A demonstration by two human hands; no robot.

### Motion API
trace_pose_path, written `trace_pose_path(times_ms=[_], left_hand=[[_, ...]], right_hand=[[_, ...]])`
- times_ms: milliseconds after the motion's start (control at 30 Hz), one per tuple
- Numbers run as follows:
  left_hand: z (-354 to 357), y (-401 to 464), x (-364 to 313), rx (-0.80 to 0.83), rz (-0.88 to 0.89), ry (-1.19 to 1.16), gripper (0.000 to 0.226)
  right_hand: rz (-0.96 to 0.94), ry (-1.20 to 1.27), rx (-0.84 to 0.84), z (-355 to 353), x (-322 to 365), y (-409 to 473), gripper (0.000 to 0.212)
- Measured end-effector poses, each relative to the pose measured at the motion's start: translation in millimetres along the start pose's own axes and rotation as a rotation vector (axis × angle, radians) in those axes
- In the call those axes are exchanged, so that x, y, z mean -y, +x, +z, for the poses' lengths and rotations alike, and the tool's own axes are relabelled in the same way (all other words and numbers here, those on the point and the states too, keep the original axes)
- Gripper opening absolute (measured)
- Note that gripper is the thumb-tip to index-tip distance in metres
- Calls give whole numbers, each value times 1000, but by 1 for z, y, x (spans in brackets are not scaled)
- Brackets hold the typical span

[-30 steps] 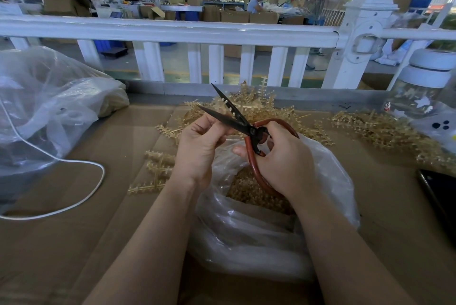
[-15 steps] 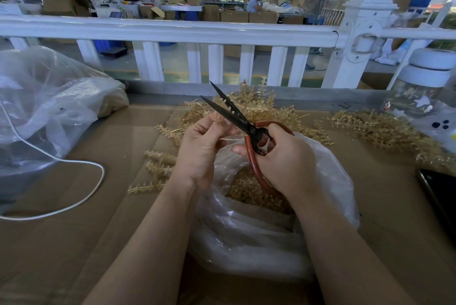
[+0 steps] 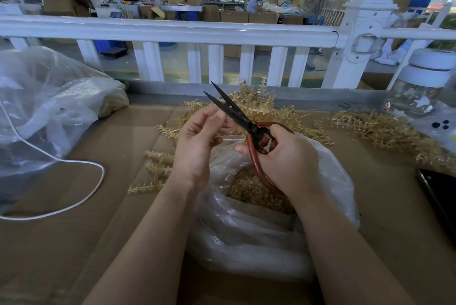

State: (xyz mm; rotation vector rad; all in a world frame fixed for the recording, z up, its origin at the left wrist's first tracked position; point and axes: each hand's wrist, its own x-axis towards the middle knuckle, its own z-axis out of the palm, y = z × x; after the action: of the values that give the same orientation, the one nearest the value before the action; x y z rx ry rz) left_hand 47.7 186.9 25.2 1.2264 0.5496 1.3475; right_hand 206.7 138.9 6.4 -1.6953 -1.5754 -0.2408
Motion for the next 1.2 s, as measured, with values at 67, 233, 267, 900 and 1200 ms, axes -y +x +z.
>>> trace_pose_path(times_ms=[67, 233, 267, 900, 1200], left_hand=[[-1, 0, 2, -7, 3, 16, 15], [-3, 2, 3, 10, -1, 1, 15], [-4, 2, 3, 15, 0, -7, 15], [-1, 1, 2, 71, 49, -50, 7], [-1, 2, 4, 23, 109, -11, 12]], right_hand=[[-10, 5, -1, -1, 0, 0, 67], [-48, 1, -24, -4, 3, 0, 62], [-58, 8, -29, -5, 3, 0, 60], [-55, 19, -27, -1, -2, 0, 58], [-37, 22, -26, -3, 2, 0, 59]])
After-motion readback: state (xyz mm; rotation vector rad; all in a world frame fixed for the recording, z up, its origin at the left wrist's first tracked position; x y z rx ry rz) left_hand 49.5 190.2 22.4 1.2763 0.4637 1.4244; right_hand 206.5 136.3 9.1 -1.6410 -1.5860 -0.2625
